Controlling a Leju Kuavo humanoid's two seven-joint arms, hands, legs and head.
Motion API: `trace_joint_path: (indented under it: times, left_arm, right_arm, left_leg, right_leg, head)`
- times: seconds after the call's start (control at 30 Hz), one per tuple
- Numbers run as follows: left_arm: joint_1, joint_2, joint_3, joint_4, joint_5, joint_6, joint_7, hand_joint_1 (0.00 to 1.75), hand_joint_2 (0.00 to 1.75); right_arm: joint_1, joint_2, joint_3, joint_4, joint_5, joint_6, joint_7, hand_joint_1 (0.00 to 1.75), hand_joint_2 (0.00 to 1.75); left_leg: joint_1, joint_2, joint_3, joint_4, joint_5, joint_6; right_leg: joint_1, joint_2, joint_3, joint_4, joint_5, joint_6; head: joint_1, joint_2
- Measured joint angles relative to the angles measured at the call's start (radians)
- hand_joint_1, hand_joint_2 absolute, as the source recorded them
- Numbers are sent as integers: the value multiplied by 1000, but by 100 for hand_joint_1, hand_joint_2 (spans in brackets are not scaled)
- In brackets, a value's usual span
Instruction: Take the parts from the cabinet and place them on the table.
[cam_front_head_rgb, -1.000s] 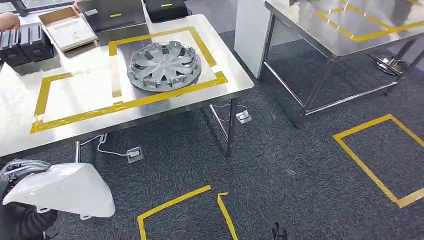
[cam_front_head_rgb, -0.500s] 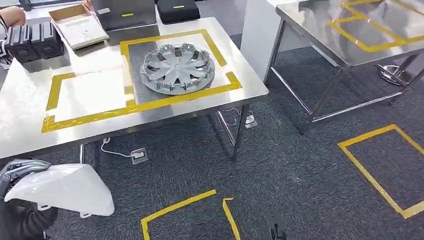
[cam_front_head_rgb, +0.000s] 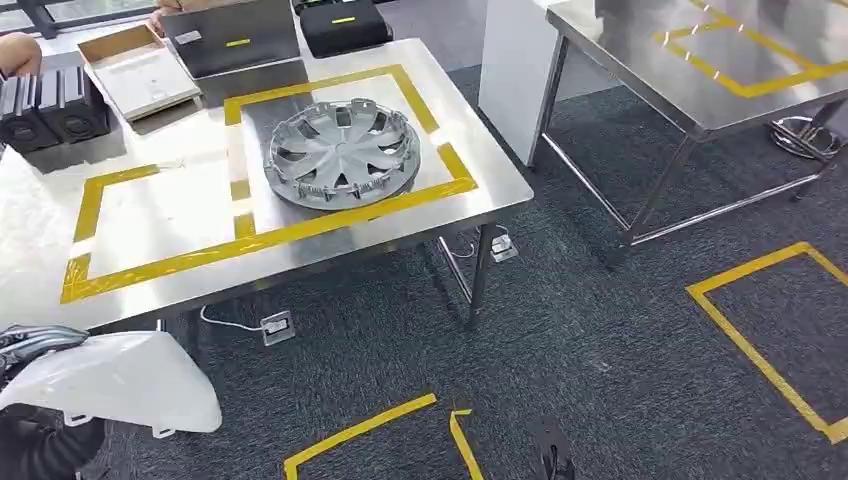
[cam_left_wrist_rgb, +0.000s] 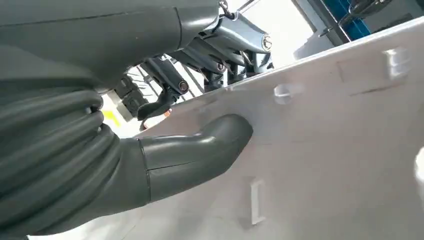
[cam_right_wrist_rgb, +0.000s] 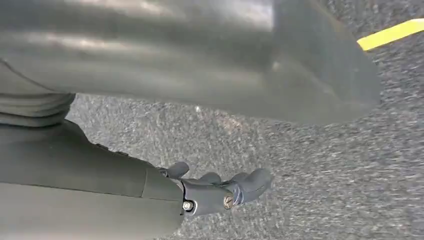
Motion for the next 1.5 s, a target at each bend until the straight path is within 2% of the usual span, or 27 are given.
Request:
trace_joint_path:
  times: [0.03, 0.1, 0.17, 0.23, 0.27, 0.37, 0.4, 0.43, 0.47, 0.53, 0.57, 0.6, 0.67, 0.73, 0.77, 0.8, 0.9, 0.93, 0.97, 1.07, 1.1, 1.23, 1.3, 1.4, 1.43, 1.47, 1.5]
  left_arm:
    - [-1, 0, 3, -1, -2, -1, 1, 175, 175]
    - [-3, 0, 9, -5, -6, -4, 6, 175, 175]
    - [-3, 1, 11, -7, -11, -8, 6, 175, 175]
    - [-5, 0, 11, -11, -13, -11, 6, 175, 175]
    - [-9, 0, 11, -11, -13, -12, 5, 175, 175]
    - [-15, 0, 11, -9, -14, -16, 6, 175, 175]
    - [-15, -1, 11, -7, -14, -20, 6, 175, 175]
    - [-15, 0, 11, -5, -14, -22, 6, 175, 175]
    - [-15, -1, 11, -3, -14, -23, 6, 175, 175]
    - [-17, -1, 11, -2, -14, -23, 6, 175, 175]
    - [-20, -2, 11, 1, -14, -23, 6, 175, 175]
    - [-24, -2, 11, 3, -14, -23, 5, 175, 175]
    - [-26, -2, 12, 7, -15, -24, 6, 175, 175]
    - [-28, -1, 12, 6, -15, -24, 6, 175, 175]
    - [-32, -1, 12, 6, -15, -24, 5, 175, 175]
    - [-38, -1, 12, 6, -16, -24, 5, 175, 175]
    - [-40, -1, 12, 13, -16, -24, 6, 175, 175]
    - [-41, 0, 13, 15, -16, -24, 6, 175, 175]
    - [-43, 0, 13, 16, -16, -24, 7, 175, 175]
    - [-52, 2, 16, 18, -16, -24, 9, 175, 175]
    - [-53, 3, 20, 22, -16, -24, 9, 175, 175]
    - [-56, 6, 27, 21, -16, -23, 9, 175, 175]
    - [-57, 6, 30, 21, -16, -21, 10, 175, 175]
    - [-50, 7, 31, 22, -16, -20, 10, 175, 175]
    - [-46, 7, 32, 22, -15, -20, 10, 175, 175]
    - [-44, 8, 33, 22, -15, -19, 10, 175, 175]
    - [-42, 8, 35, 22, -15, -18, 10, 175, 175]
  right_arm:
    - [0, 0, 0, 0, 0, 1, 0, 0, 0]
    - [-3, 1, 0, 0, 0, 2, 0, 0, 0]
    - [-3, 1, 0, 0, -2, 2, -1, 0, 0]
    - [-4, 1, 0, 0, -4, 2, -1, 0, 0]
    - [-5, 2, -1, 0, -5, 2, -1, 0, 0]
    - [-6, 3, -5, 0, -10, 2, -1, 0, 0]
    - [-4, 3, -7, 0, -12, 2, -1, 0, 0]
    - [-2, 3, -9, 0, -14, 1, 0, 0, 0]
    - [0, 3, -11, 0, -16, 1, 0, 0, 0]
    - [-1, 3, -15, 0, -21, 0, 2, 0, 0]
    - [0, 4, -16, 0, -21, 0, 5, 0, 0]
    - [-2, 5, -18, 0, -21, -1, 5, 0, 0]
    - [0, 6, -20, 0, -24, -3, 8, 0, 0]
    - [0, 10, -24, 0, -26, -3, 13, 0, 0]
    - [-1, 11, -24, 0, -29, -3, 15, 0, 0]
    - [-3, 11, -25, 0, -30, -3, 16, 0, 0]
    - [-2, 11, -28, 0, -32, -3, 16, 0, 0]
    - [-1, 11, -31, 0, -33, -3, 16, 0, 0]
    - [0, 12, -32, 0, -33, -3, 16, 0, 0]
    - [-1, 16, -32, 0, -33, -3, 16, 0, 0]
    - [-2, 16, -32, 0, -33, -3, 16, 0, 0]
    - [-5, 17, -32, 0, -31, -4, 16, 0, 0]
    - [-7, 17, -33, 0, -30, -4, 16, 0, 0]
    - [-4, 18, -33, 0, -30, -5, 18, 0, 0]
    - [-2, 18, -33, 0, -30, -5, 18, 0, 0]
    - [0, 18, -33, 0, -30, -6, 18, 0, 0]
    - [0, 18, -33, 0, -30, -6, 17, 0, 0]
  left_leg:
    - [-1, 0, 29, -85, 53, 7]
    - [-9, 0, 60, -141, 25, 18]
    - [-10, -3, 57, -144, 19, 31]
    - [-3, -7, 80, -153, 15, 42]
    - [-2, -5, 90, -155, 9, 49]
    - [-5, -4, 102, -155, -6, 56]
    - [-5, -4, 107, -155, -12, 57]
    - [-5, -5, 115, -155, -19, 56]
    - [-5, -7, 124, -155, -26, 53]
    - [-5, -6, 148, -155, -43, 46]
    - [-7, -5, 147, -154, -52, 39]
    - [-9, -7, 155, -150, -56, 33]
    - [-10, -6, 162, -141, -59, 19]
    - [-9, -4, 162, -135, -68, 10]
    - [-7, -2, 153, -101, -76, 4]
    - [-6, -1, 122, -45, -98, -1]
    - [-2, 0, -7, 140, -165, -8]
    - [-2, 0, -28, 144, -150, -8]
    - [-2, 0, -24, 101, -104, -4]
    - [-6, 2, 37, -120, 61, 15]
    - [-15, 2, 38, -119, 9, 15]
    - [-6, -2, 68, -146, 22, 35]
    - [-3, 0, 82, -151, 15, 46]
    - [-3, 0, 93, -151, -2, 51]
    - [-3, -1, 101, -151, -9, 51]
    - [-2, -3, 110, -151, -17, 49]
    - [-1, -4, 120, -150, -25, 46]
  right_leg:
    - [0, 0, 12, -1, -10, 3]
    - [4, 4, 9, -1, -25, 20]
    - [5, -1, 21, -1, -16, 31]
    - [3, -3, 19, 11, -24, 38]
    - [3, -3, 4, 50, -35, 40]
    - [3, -3, -138, 261, -115, 50]
    - [3, -3, -171, 293, -117, 51]
    - [3, -3, -184, 282, -90, 51]
    - [3, -3, -177, 234, -45, 49]
    - [2, -4, -125, 69, 76, 44]
    - [5, -5, -110, 24, 88, 38]
    - [11, -7, -110, 13, 30, 32]
    - [9, -6, -103, 11, 60, 16]
    - [4, -5, -78, 6, 59, 2]
    - [4, -4, -67, 3, 54, -5]
    - [4, -5, -62, 3, 49, -11]
    - [5, -4, -46, 3, 30, -13]
    - [5, -4, -37, 3, 23, -13]
    - [5, -3, -25, 3, 14, -12]
    - [5, -3, 2, 0, -13, -4]
    - [8, 0, 15, 4, -18, 3]
    - [12, -2, 24, 10, -26, 25]
    - [9, -3, -22, 96, -37, 35]
    - [7, -3, -164, 287, -118, 45]
    - [7, -4, -188, 297, -116, 46]
    - [5, -4, -190, 268, -90, 48]
    - [4, -4, -176, 207, -41, 47]
  head:
    - [0, 0]
    - [-9, 0]
    - [-2, 0]
    - [2, 0]
    - [1, 0]
    - [5, 0]
    - [5, 0]
    - [6, 0]
    - [7, 0]
    - [8, 0]
    - [7, 0]
    - [6, 0]
    - [7, 0]
    - [8, 0]
    - [3, 0]
    - [1, 0]
    - [1, 0]
    - [2, 0]
    - [2, 0]
    - [1, 0]
    - [-2, 0]
    - [-1, 0]
    - [2, 0]
    - [5, 0]
    - [7, 0]
    - [8, 0]
    - [9, 0]
